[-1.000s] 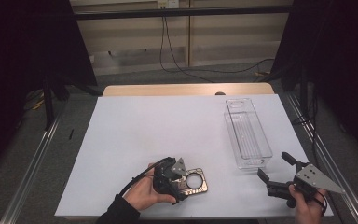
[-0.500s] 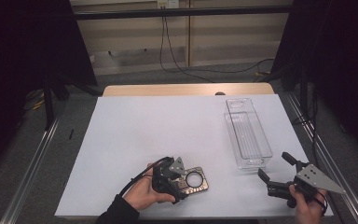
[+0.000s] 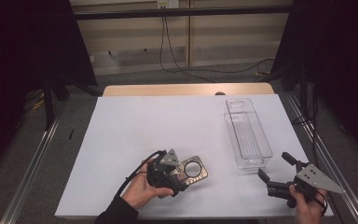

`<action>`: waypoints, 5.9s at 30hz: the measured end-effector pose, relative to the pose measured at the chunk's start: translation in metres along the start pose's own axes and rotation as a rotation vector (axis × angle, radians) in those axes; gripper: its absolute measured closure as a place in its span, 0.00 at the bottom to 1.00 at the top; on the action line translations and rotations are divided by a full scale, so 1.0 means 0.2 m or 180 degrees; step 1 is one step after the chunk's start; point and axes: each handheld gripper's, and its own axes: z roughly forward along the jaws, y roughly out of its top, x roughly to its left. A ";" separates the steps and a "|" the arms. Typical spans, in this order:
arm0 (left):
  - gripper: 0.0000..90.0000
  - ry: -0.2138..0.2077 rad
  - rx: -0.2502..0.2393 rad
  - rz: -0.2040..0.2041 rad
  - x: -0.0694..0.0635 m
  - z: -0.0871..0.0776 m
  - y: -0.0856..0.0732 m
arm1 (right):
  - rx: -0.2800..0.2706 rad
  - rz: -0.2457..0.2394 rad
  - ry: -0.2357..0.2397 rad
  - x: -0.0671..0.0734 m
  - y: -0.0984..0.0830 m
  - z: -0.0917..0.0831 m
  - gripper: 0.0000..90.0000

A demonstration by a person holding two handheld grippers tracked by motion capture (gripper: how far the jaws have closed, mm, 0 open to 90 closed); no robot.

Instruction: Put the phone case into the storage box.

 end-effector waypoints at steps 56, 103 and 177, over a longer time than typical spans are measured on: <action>0.14 0.0199 -0.1710 -0.0153 -0.06 -0.32 -0.19 | 0.0092 0.0127 0.0738 0.22 0.03 0.07 0.00; 0.14 -0.0641 -0.1553 0.0259 -0.15 -0.17 -0.07 | 0.0014 0.0002 0.2199 0.45 0.23 0.28 0.00; 0.13 -0.1081 -0.1316 0.0613 -0.13 -0.11 0.01 | 0.0351 -0.0371 0.3092 0.50 0.30 0.45 0.12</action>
